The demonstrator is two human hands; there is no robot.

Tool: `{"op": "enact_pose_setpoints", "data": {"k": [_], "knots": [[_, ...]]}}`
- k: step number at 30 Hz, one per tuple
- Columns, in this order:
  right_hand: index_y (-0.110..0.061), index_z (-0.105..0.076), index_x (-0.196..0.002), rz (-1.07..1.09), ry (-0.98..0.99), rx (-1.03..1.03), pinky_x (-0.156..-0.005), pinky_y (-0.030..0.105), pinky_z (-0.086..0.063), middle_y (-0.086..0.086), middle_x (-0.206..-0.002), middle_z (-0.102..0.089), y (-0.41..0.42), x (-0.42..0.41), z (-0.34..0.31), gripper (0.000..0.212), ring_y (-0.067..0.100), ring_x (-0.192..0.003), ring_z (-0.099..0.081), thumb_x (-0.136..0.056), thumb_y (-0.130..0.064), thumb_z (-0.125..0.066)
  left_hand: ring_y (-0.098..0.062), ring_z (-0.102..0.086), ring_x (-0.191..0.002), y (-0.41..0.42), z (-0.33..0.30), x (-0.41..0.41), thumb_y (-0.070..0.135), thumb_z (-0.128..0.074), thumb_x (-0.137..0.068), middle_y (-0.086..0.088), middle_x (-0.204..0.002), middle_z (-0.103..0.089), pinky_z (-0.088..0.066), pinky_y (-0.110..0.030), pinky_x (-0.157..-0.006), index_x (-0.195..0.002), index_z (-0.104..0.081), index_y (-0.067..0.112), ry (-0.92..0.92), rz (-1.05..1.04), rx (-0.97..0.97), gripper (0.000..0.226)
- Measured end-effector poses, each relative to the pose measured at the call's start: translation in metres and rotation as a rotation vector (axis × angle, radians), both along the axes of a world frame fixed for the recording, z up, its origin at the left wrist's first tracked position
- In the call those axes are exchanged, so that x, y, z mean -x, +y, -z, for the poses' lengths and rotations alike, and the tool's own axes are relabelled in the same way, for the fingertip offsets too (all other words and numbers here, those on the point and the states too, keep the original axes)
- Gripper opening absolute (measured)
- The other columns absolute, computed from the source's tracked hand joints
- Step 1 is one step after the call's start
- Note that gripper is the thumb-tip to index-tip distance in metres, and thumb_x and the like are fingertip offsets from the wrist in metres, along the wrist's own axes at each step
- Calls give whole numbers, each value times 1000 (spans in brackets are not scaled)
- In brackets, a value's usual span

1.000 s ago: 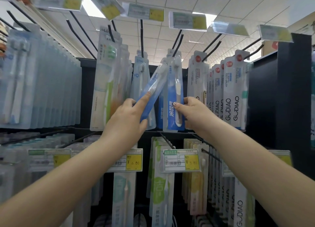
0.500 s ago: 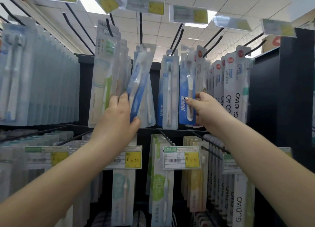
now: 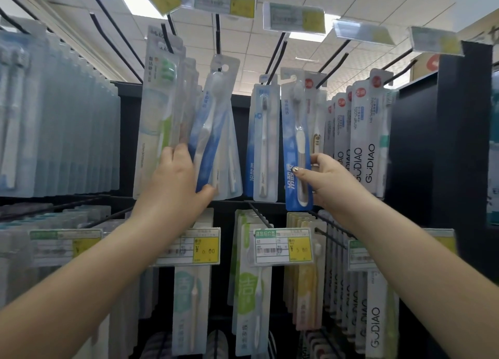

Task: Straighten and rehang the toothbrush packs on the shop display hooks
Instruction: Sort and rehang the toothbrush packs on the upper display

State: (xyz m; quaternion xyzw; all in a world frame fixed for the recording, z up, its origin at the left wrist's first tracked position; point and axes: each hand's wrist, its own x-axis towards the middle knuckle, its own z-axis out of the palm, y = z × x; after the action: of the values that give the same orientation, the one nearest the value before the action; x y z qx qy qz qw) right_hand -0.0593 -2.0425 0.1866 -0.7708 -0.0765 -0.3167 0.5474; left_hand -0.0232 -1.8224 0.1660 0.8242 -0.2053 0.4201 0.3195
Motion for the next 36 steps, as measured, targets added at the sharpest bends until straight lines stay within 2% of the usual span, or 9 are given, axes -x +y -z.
{"op": "enact_pose_setpoints", "data": {"k": [6, 11, 16, 18, 22, 28, 31, 34, 36], "knots": [[-20, -46, -110, 4, 1, -5, -88, 43, -53, 2, -103, -63, 3, 0, 1, 21, 18, -96, -64, -91, -19, -57, -27, -49, -107, -3, -6, 4, 28, -65, -82, -11, -128, -39, -39, -33, -79, -136, -29, 9, 45, -22, -14, 67], [-21, -49, -101, -20, 5, -13, -88, 43, -53, 5, -103, -64, 8, -2, 3, 15, 19, -96, -64, -90, -17, -57, -28, -49, -112, -3, -8, 6, 24, -65, -84, -11, -132, -41, -41, -36, -85, -140, -21, 11, 39, -3, -9, 72], [-22, -48, -106, -13, -25, -20, -74, 30, -53, 0, -102, -64, 10, 2, 11, 17, 13, -91, -63, -91, -17, -56, -28, -53, -102, -2, -4, 3, 21, -66, -83, -9, -119, -50, -44, -38, -79, -130, -27, 13, 28, 41, 18, 62], [-25, -48, -102, -3, -41, -9, -70, 26, -51, -1, -101, -63, 10, 3, 14, 15, 11, -89, -63, -92, -17, -55, -29, -53, -105, -2, -2, 3, 21, -66, -83, -10, -119, -51, -44, -40, -81, -131, -27, 13, 30, 37, 24, 62], [-21, -49, -112, 1, -47, 14, -69, 24, -51, -2, -101, -64, 12, 6, 17, 21, 10, -91, -63, -93, -15, -54, -29, -52, -110, -1, 1, 1, 18, -64, -85, -10, -123, -50, -43, -40, -86, -134, -25, 12, 44, 30, 40, 63], [-22, -51, -111, -30, -53, 36, -84, 33, -52, -1, -104, -65, 14, 7, 18, 20, 14, -97, -63, -92, -16, -54, -27, -52, -113, 0, 0, 0, 21, -67, -83, -10, -129, -51, -43, -38, -91, -139, -22, 15, 89, 93, 70, 72], [-24, -52, -103, -52, -54, 36, -87, 37, -53, 0, -103, -66, 16, 5, 19, 16, 17, -97, -64, -92, -14, -55, -21, -56, -102, 4, -2, -3, 26, -70, -80, -6, -125, -54, -49, -38, -85, -140, -26, 24, 138, 215, 126, 74], [-25, -51, -100, -66, -53, 43, -82, 34, -54, 0, -100, -65, 18, 4, 20, 16, 16, -94, -64, -92, -12, -55, -11, -56, -85, 8, -5, -3, 32, -71, -77, 1, -107, -56, -48, -24, -65, -136, -33, 28, 180, 299, 172, 70], [-26, -50, -99, -79, -46, 45, -82, 34, -54, 0, -100, -65, 19, 4, 20, 16, 16, -94, -64, -92, -12, -55, -4, -56, -79, 10, -5, -3, 34, -72, -77, 8, -97, -57, -44, -19, -59, -126, -41, 27, 190, 347, 193, 58]]}}
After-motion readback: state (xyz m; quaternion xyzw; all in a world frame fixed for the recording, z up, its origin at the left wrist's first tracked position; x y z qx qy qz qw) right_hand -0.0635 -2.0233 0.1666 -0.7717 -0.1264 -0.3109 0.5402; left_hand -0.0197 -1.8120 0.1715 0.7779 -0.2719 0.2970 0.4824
